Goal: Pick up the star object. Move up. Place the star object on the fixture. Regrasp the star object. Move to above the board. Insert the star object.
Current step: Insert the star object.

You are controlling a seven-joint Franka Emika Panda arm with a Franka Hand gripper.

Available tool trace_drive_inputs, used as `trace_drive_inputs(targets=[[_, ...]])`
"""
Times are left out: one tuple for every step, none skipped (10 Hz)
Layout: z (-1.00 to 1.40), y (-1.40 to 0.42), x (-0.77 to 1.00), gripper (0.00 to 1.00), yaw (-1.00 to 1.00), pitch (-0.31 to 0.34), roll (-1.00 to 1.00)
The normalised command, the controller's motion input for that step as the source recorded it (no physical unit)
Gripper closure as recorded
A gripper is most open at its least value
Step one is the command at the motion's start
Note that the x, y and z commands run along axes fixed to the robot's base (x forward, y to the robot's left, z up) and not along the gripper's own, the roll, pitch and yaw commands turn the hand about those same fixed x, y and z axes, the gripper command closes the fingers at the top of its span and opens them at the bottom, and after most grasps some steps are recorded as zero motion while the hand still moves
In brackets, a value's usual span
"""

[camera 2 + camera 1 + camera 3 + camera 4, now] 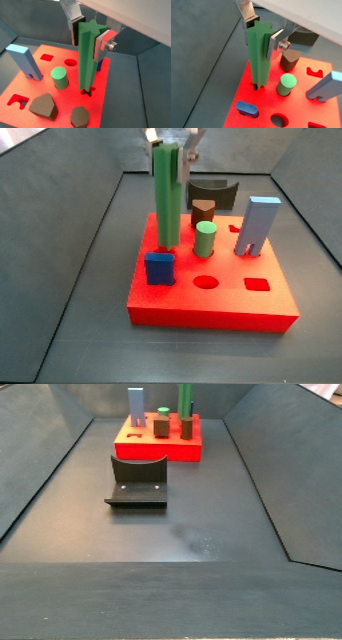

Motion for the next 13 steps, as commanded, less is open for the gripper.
trace_drive_inputs(targets=[[-0.19,0.00,0.00,1.00,-0.21,0.000,0.07],[-0.09,0.00,-0.10,1.00,-0.18,0.000,0.03],[-0.04,0.00,-0.18,1.00,-0.20,0.000,0.00],[-0.07,0.00,-0.17,1.00,-0.19,-0.001,0.00],[-0.07,-0.01,-0.14,1.00,-0.20,0.000,0.00],[-0.10,-0.01,0.00,1.00,-0.39,0.000,-0.05],[-0.07,0.00,0.16,1.00,-0.55,0.000,-0.03],[-0.06,0.00,0.09,1.00,-0.56,0.000,-0.02],[-0.09,0.00,0.00,1.00,-0.48,0.000,-0.02],[-0.12,0.00,0.00,1.00,-0.39,0.000,-0.01],[-0.20,-0.01,0.00,1.00,-0.25,0.000,0.00],[-0.26,-0.04,0.00,1.00,-0.07,-0.019,0.00],[-0.31,-0.02,0.03,1.00,0.03,-0.050,0.00]])
